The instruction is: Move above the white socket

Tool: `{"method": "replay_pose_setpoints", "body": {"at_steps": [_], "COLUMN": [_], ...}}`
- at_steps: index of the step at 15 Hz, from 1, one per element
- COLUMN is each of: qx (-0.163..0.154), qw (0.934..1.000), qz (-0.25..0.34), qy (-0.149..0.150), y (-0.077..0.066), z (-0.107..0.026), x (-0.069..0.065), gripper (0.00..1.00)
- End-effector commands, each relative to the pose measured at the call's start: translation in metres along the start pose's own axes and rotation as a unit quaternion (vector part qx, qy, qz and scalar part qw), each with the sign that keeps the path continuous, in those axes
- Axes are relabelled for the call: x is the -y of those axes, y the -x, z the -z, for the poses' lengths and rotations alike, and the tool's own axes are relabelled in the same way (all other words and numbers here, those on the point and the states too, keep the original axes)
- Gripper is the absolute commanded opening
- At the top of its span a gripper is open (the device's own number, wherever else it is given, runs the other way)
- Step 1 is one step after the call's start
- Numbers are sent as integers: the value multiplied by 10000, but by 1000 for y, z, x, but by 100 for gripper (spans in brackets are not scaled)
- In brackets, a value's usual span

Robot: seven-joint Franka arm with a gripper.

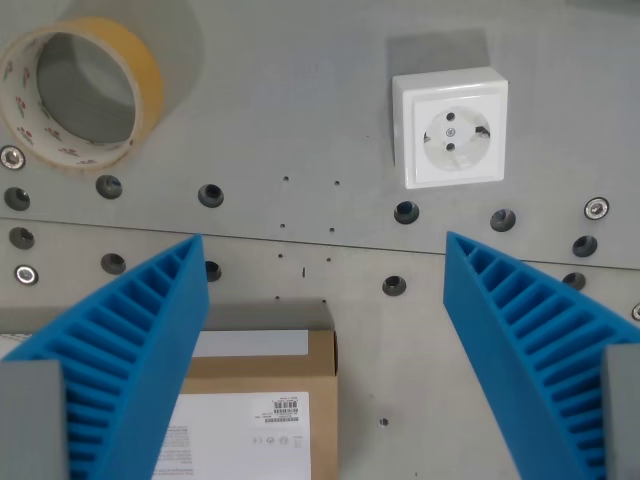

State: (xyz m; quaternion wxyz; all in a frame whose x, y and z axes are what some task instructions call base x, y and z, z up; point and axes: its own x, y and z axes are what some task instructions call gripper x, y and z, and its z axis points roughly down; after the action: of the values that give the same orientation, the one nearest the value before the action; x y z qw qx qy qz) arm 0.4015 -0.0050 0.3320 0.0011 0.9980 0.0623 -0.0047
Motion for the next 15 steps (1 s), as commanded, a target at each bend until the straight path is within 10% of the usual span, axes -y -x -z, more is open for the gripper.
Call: {"method": "replay_pose_setpoints", "body": {"at_steps": [1, 15], "qx": [-29, -136], "qw": [10000, 9943], "qz": [1, -1052], "qy": [3, 61], "y": [0, 1], "z": [2, -10], "x": [0, -6], "gripper": [100, 100]}}
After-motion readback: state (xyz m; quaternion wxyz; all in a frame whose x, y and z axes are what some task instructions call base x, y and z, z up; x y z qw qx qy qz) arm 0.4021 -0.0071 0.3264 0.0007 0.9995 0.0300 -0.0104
